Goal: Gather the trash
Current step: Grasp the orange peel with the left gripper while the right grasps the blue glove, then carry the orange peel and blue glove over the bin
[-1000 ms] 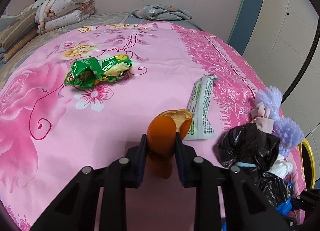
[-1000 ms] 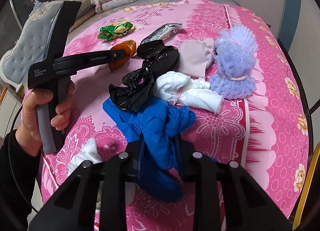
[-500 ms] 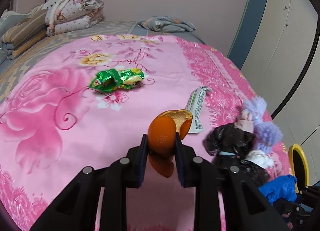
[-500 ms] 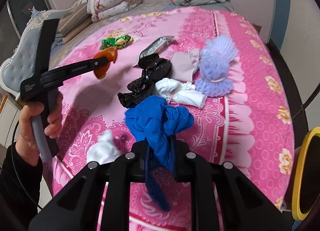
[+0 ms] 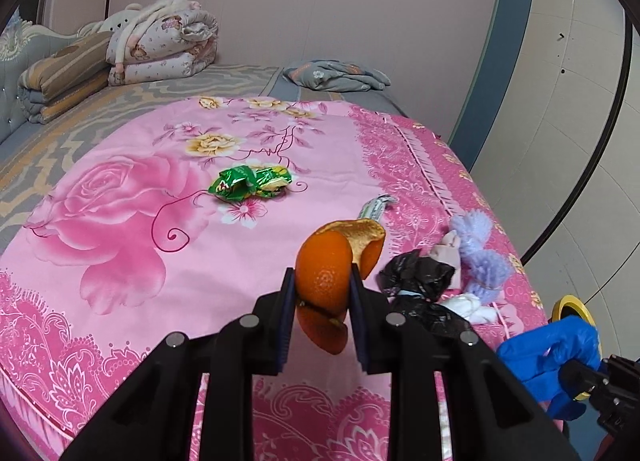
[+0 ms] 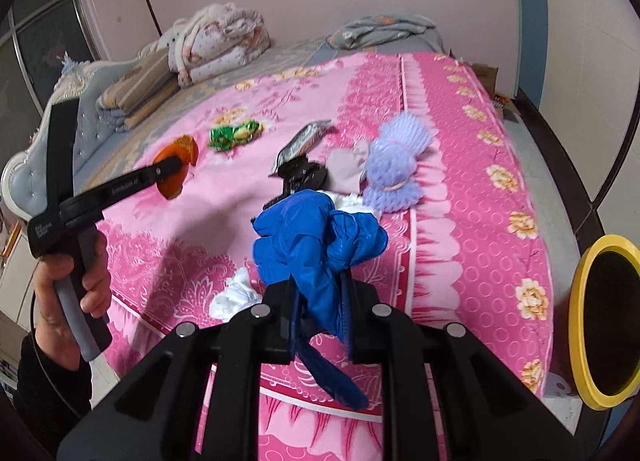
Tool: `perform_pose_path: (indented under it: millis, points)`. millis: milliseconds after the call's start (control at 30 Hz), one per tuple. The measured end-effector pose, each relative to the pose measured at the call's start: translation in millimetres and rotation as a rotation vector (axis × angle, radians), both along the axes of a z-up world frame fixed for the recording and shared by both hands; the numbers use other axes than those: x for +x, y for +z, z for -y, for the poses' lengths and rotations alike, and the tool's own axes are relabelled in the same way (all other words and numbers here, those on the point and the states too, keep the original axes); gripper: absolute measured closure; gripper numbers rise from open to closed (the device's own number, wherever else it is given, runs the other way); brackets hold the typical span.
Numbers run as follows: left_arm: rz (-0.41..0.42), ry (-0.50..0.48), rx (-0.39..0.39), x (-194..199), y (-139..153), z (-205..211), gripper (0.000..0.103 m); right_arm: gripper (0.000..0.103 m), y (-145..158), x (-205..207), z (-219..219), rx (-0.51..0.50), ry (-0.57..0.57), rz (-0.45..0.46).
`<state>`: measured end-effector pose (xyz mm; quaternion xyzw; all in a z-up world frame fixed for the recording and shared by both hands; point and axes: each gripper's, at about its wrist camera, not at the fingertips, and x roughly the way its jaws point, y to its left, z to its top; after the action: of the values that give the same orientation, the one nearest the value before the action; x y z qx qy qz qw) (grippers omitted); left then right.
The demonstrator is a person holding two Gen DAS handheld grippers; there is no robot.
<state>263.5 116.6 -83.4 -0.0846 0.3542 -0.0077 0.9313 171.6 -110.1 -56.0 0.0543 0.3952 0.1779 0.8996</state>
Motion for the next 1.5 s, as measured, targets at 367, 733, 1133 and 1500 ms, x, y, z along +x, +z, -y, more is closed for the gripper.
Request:
perform_pose_path:
  millis: [367,733,1133,1500]
  points:
    - [-0.003,-0.035,-0.004,10.6,12.4,30.7,0.079,0.088,18.0,13.6,31.5,0.097,-0.054,0.022]
    - [-0.011,-0.113,0.031,24.7,15.0,83.4,0.079,0.088,8.4,32.8,71.0,0.162,-0.100,0.009]
    - [0.065,-0.282,0.023,26.5,62.1,188.5,0.079,0.088,56.2,16.4,154.7,0.173,-0.214,0.114]
    - [0.100,-0.473,0.027,19.6,91.3,304.3,0.079,0.088,92.6,-18.4,265.4,0.159,-0.431,0.191]
